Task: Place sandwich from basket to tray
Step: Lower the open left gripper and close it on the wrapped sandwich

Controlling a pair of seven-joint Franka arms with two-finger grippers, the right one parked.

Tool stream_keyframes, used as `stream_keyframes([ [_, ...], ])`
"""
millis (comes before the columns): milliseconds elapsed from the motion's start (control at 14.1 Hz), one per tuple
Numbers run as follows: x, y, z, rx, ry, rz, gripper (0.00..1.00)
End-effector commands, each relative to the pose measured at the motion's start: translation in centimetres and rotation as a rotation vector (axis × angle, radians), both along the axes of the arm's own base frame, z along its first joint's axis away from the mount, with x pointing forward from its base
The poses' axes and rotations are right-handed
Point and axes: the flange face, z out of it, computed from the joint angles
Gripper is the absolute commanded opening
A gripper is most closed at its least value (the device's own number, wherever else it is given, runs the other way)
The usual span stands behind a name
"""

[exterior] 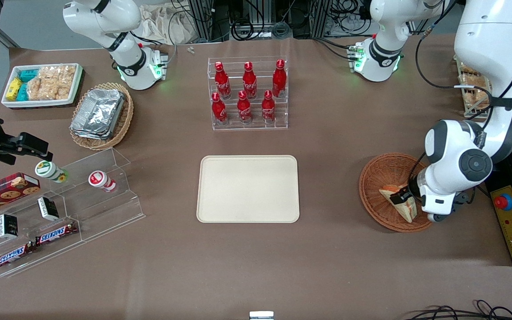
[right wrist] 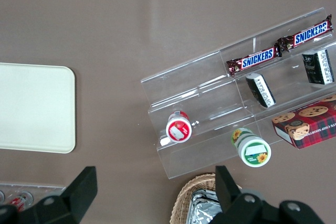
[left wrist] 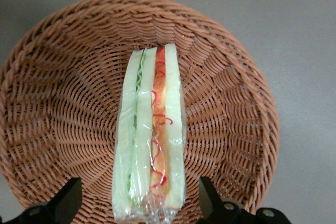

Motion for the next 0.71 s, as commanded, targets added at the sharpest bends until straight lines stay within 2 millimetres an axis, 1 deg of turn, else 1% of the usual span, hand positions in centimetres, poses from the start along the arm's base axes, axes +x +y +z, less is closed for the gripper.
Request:
stream_keyframes([
  [0,-0.21,-0.07,-1.53,0.012,-0.004,0.016,1.0],
  [71,-0.12,-0.1,-1.89,0.009,-0.01,0.017,0.93],
  [142,0.0,-0.21,-2.17,0.008,-0.014,0.027,0.68],
  [212,0.04,-0.21,-2.2,0.009,-0.014,0.048,0.34],
  [283,0.08,-0.21,-2.24,0.01,-0.014,0.052,0.1],
  [354,0.12,-0.19,-2.27,0.014,-0.015,0.051,0.0],
  [637,0.39,-0.34,-1.82,0.02,-0.024,0.071,0.0],
])
